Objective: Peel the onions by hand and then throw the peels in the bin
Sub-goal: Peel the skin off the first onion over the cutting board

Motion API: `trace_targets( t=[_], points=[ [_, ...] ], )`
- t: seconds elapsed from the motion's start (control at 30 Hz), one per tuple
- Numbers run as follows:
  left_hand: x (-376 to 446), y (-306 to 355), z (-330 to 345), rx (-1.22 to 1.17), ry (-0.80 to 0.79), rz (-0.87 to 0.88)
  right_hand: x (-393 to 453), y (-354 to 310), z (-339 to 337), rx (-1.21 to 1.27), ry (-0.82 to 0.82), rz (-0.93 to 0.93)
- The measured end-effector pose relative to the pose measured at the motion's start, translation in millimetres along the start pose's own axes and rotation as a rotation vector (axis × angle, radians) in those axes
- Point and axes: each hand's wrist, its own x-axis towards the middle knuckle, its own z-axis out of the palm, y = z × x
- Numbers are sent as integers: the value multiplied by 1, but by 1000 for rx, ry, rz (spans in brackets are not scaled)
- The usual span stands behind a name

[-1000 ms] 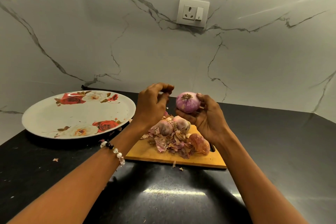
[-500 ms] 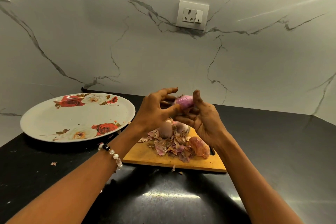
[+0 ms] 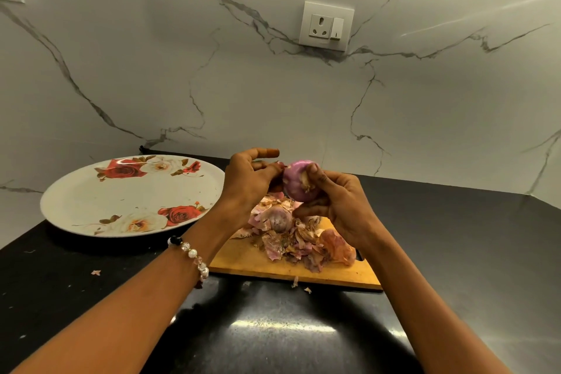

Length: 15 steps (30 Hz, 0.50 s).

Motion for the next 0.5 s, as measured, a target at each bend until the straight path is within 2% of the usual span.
trace_targets(
  t=[0.17,0.33,0.5],
  points=[
    [-3,0,4,-48,35,12,-1,3,-1,-46,75,17],
    [-8,2,6,-110,-121,-69,-2,4,-1,-15,101,39],
    [-10,2,8,-203,-128,-132,0,5,-3,-42,146,24]
  ],
)
